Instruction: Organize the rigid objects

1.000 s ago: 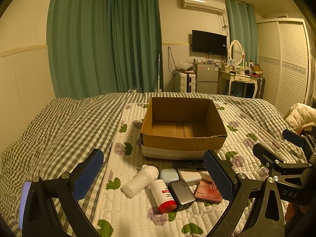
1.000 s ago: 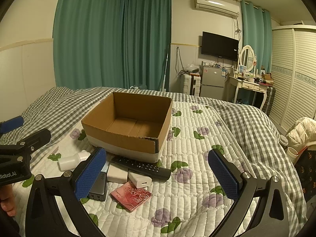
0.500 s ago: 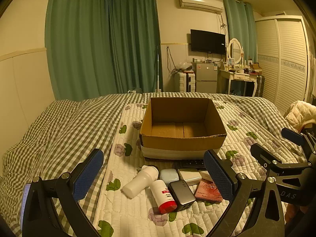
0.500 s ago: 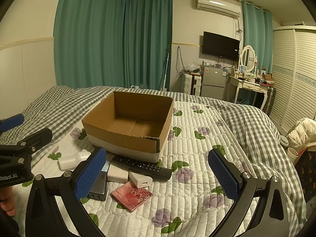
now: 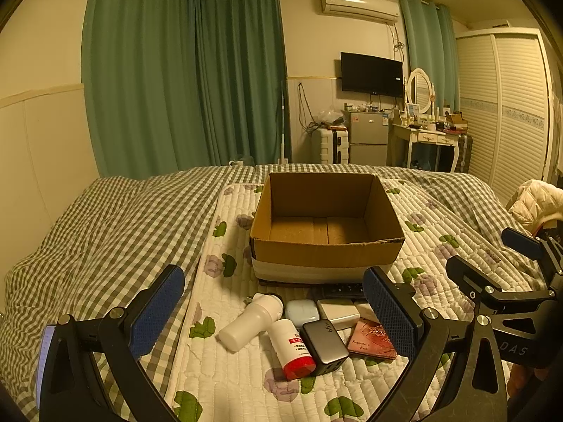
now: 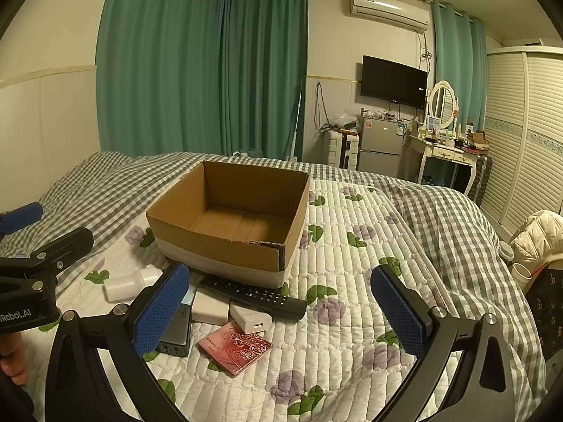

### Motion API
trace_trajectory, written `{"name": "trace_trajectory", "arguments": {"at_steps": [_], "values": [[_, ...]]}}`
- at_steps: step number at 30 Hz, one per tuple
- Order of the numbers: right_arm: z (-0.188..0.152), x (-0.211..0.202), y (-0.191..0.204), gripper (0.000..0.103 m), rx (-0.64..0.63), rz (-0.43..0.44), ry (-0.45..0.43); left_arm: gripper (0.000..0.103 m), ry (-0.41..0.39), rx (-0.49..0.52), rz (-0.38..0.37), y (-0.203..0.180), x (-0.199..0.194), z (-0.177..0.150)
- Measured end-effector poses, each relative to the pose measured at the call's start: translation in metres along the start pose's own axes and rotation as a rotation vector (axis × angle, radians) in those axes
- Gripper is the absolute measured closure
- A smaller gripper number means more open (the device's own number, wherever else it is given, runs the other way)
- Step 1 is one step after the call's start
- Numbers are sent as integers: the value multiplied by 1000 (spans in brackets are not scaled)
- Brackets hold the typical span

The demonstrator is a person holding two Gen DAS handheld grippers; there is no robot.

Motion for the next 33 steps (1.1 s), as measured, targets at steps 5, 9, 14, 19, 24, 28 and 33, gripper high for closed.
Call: {"name": "trace_trajectory", "arguments": {"at_steps": [5,9,14,19,24,28,33], "values": [[0,-1,0,0,0,0,0,0,-6,2,1,0,-1,0],[1,-1,1,0,-3,1,-2,0,-15,8,1,-3,-6,2],[6,-8,3,0,-6,13,-14,0,-42,19,6,-7,-14,10],[8,-14,5,0,-23,11,-19,0,-49,17,20,-8,-19,11],[-3,-1,2,0,-19,3,19,0,10,-6,63,1,-1,-2],[-25,19,-4,0,-10,-7,95,4,114,-22,71,5,29,-28],[-37,33,-4,0,-1,6,149,17,301,-18,68,1,73,-67]]}}
Point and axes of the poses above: each gripper's, at about its wrist camera, not at the fingertips, and x roughly the way its jaws point, y to its left, z to its top, the point moved 5 cm from there along x, roughly the way its jaws point, and after that the axes turned 2 degrees about -y, right-handed, at the moved point
